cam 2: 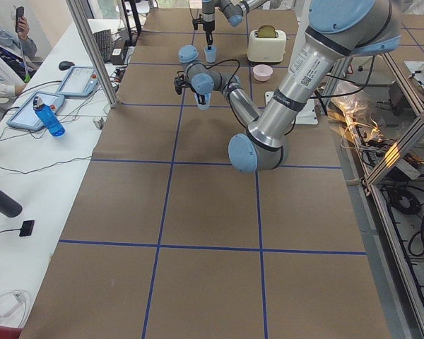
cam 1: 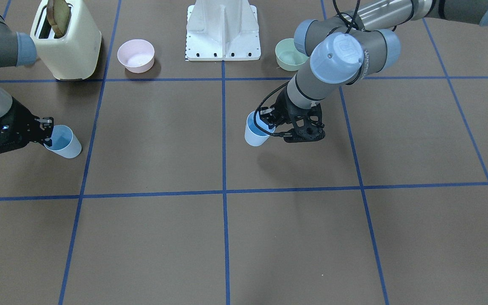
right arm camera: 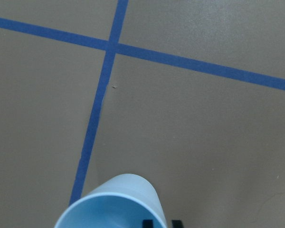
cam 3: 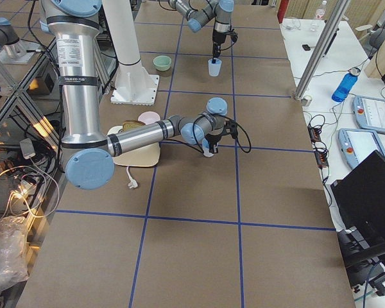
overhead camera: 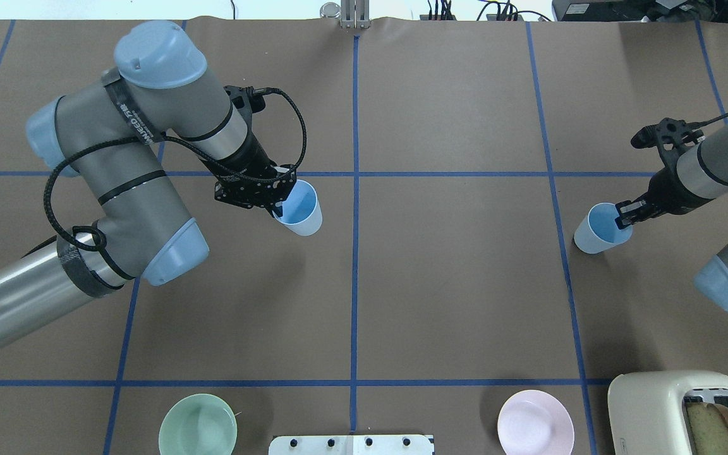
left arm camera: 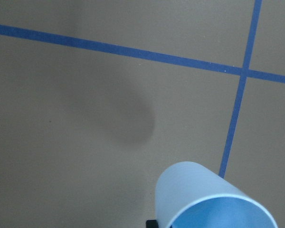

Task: Stack blue cups with both arms
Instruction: 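Carry the left gripper's cup toward table center while the right holds its cup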

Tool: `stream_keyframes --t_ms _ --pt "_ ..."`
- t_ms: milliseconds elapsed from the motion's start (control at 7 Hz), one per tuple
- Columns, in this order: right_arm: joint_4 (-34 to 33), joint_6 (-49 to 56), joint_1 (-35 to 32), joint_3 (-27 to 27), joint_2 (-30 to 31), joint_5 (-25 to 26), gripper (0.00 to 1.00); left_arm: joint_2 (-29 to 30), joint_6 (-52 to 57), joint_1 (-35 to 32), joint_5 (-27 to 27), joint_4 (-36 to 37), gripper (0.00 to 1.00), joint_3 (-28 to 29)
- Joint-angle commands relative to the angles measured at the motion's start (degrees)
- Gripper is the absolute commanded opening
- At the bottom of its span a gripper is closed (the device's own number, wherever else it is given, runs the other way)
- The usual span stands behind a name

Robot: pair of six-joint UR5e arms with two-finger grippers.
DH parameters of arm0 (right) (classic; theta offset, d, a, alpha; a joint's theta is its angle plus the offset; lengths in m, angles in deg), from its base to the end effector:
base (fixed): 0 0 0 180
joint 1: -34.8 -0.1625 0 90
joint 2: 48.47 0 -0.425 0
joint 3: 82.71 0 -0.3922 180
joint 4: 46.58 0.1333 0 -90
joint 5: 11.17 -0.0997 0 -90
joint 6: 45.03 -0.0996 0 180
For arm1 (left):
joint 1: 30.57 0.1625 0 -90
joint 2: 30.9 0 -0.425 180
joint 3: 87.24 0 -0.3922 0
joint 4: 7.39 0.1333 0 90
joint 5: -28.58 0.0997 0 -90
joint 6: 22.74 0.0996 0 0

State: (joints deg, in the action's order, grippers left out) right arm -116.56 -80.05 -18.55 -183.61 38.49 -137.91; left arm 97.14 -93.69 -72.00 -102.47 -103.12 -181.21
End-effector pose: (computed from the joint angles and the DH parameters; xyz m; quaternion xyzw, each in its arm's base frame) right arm -0.2575 -0.4696 0.5029 0.0482 -0.4066 -0.1049 0.9063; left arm 0.4619 -0.4982 0.2115 -0.0861 0.4889 -0.0270 0.8677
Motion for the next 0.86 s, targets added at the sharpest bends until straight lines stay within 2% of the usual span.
stream_keyframes --t_ms 0,143,429,714 --pt "-0.07 -0.05 0.0 -0.78 -0.47 -0.44 0.0 1.5 -0.77 2.04 1.92 -0.16 0.0 1.31" --pt "-0.51 -0.13 -0.09 -1.57 -0.91 -0.44 0.0 3.6 -2.52 3.88 4.2 -0.5 0.0 3.24" --pt "-1.47 -0.22 -1.49 -2.28 -2.75 -1.66 0.0 6.95 -3.5 5.83 5.36 -0.6 0.0 6.76" --pt "-11.7 -0.22 -3.25 -3.93 -9.23 -3.08 0.0 7.14 -3.41 7.32 7.82 -1.38 0.0 7.91"
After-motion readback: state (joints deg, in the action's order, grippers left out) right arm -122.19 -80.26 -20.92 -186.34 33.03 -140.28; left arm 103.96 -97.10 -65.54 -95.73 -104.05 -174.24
